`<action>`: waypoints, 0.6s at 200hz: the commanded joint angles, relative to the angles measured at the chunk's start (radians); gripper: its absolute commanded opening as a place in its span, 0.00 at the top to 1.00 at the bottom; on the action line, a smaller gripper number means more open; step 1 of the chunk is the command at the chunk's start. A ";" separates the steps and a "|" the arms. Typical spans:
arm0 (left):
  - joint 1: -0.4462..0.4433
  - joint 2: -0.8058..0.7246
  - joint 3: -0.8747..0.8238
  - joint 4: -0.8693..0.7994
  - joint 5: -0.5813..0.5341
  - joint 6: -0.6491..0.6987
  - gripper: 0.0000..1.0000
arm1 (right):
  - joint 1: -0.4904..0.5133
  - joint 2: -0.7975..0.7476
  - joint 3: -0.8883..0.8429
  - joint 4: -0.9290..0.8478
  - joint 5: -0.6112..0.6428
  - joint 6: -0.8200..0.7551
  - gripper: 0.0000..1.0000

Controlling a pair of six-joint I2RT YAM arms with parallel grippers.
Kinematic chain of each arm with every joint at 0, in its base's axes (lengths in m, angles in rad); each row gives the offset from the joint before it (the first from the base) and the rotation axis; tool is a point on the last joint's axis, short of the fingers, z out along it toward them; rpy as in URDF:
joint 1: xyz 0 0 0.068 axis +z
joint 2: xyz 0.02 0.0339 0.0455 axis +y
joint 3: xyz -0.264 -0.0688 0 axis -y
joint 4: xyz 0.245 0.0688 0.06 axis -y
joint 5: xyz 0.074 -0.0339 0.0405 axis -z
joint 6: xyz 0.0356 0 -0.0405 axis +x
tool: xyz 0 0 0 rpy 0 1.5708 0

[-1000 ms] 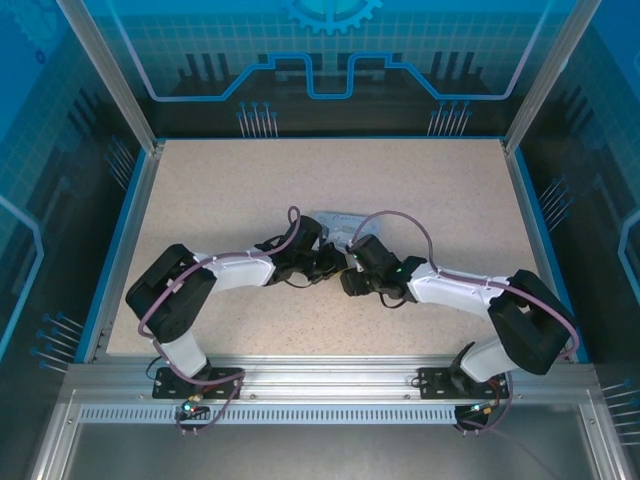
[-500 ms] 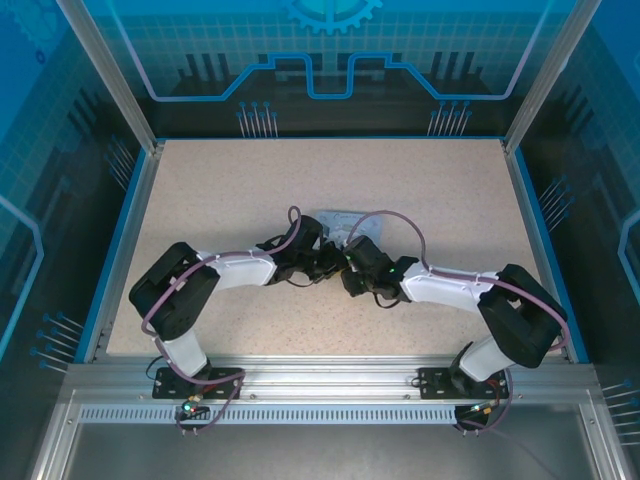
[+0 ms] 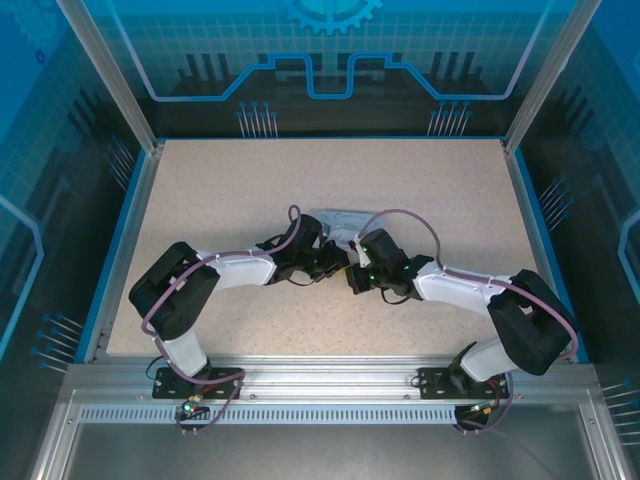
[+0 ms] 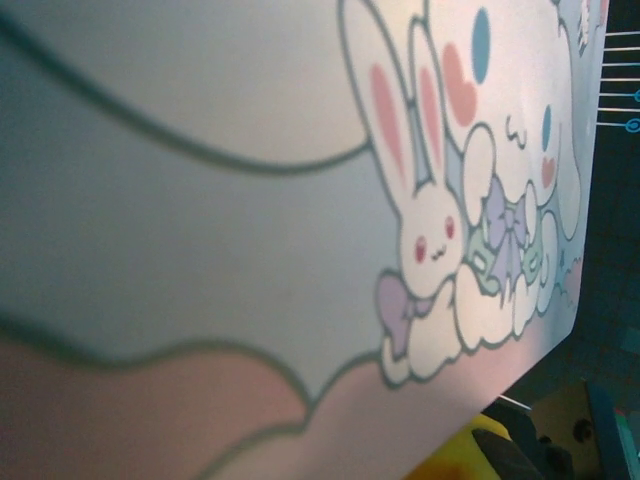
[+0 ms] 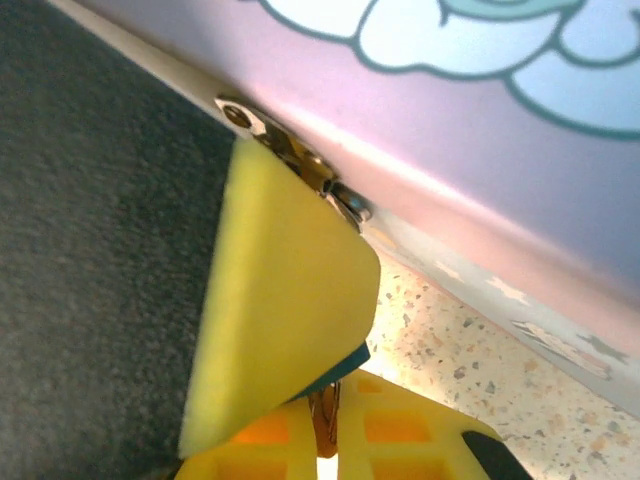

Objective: Unlock a padlock with a key

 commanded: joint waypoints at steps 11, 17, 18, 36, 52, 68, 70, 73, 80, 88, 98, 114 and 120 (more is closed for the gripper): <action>0.002 0.012 0.009 -0.008 0.042 -0.023 1.00 | -0.031 -0.041 -0.004 0.072 -0.117 0.017 0.79; 0.003 0.011 0.010 -0.009 0.042 -0.024 1.00 | -0.037 -0.049 -0.008 0.067 -0.116 0.019 0.70; 0.003 0.011 0.009 -0.009 0.042 -0.024 1.00 | -0.038 -0.050 -0.007 0.066 -0.116 0.019 0.68; 0.004 0.008 0.009 -0.011 0.042 -0.033 1.00 | -0.058 -0.084 -0.029 0.046 -0.097 0.014 0.59; 0.006 0.007 0.009 -0.012 0.044 -0.042 1.00 | -0.073 -0.122 -0.048 0.025 -0.072 -0.002 0.55; 0.008 0.009 0.015 -0.012 0.050 -0.048 1.00 | -0.075 -0.158 -0.061 -0.004 -0.033 -0.025 0.52; 0.008 0.007 0.015 -0.013 0.050 -0.048 1.00 | -0.074 -0.161 -0.061 -0.006 -0.029 -0.028 0.52; 0.008 0.008 0.017 -0.014 0.050 -0.048 1.00 | -0.074 -0.166 -0.063 -0.012 -0.023 -0.033 0.52; 0.008 0.008 0.019 -0.017 0.051 -0.051 1.00 | -0.073 -0.177 -0.063 -0.025 -0.008 -0.046 0.51; 0.008 0.009 0.021 -0.019 0.053 -0.054 1.00 | -0.066 -0.184 -0.062 -0.041 0.019 -0.062 0.52; 0.010 0.009 0.023 -0.017 0.057 -0.058 1.00 | -0.056 -0.191 -0.061 -0.054 0.054 -0.081 0.52; 0.012 0.010 0.023 -0.017 0.062 -0.066 1.00 | -0.031 -0.195 -0.054 -0.070 0.112 -0.109 0.53; 0.011 0.012 0.025 -0.017 0.064 -0.066 1.00 | -0.018 -0.191 -0.050 -0.075 0.133 -0.118 0.53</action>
